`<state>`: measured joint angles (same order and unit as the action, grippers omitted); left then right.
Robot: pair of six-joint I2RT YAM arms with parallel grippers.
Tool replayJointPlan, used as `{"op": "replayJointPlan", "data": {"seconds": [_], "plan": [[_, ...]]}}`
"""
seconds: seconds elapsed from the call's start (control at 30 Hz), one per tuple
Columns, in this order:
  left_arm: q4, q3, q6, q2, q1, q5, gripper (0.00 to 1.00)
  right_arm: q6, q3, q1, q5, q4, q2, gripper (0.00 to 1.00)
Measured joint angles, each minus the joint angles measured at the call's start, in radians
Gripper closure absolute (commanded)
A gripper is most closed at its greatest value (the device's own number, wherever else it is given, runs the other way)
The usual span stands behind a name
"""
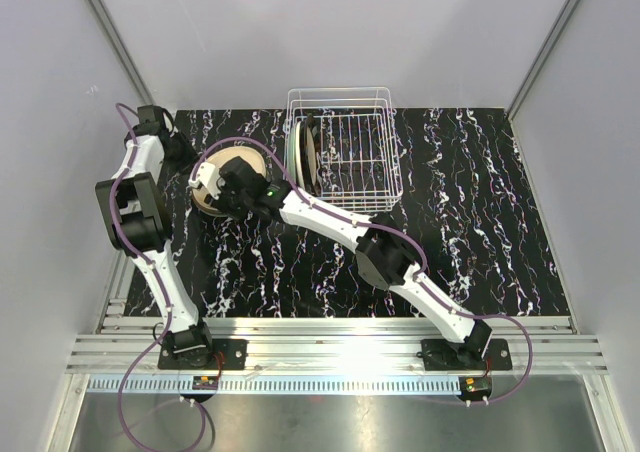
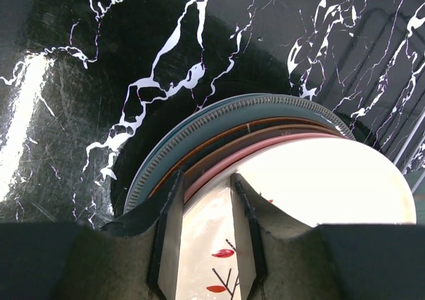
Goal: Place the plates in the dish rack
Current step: Grab a plate with the left arm
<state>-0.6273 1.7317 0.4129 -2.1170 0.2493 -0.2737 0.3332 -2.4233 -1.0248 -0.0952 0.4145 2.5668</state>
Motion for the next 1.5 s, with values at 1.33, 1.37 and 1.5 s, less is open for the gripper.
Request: {"op": "replayJointPlan", "data": {"seconds": [1.33, 1.37, 1.5], "plan": [[-0.015, 0.014, -0.005, -0.005, -0.005, 0.000, 0.72, -0.235, -0.110, 0.069, 0.369, 0.096, -0.009, 0.55], [-0.016, 0.014, -0.006, -0.005, -0.005, 0.000, 0.72, -0.249, -0.112, 0.079, 0.390, 0.100, -0.010, 0.55], [-0.018, 0.014, -0.006, -0.005, -0.005, -0.001, 0.75, -0.319, -0.118, 0.116, 0.485, 0.109, -0.010, 0.55]]}}
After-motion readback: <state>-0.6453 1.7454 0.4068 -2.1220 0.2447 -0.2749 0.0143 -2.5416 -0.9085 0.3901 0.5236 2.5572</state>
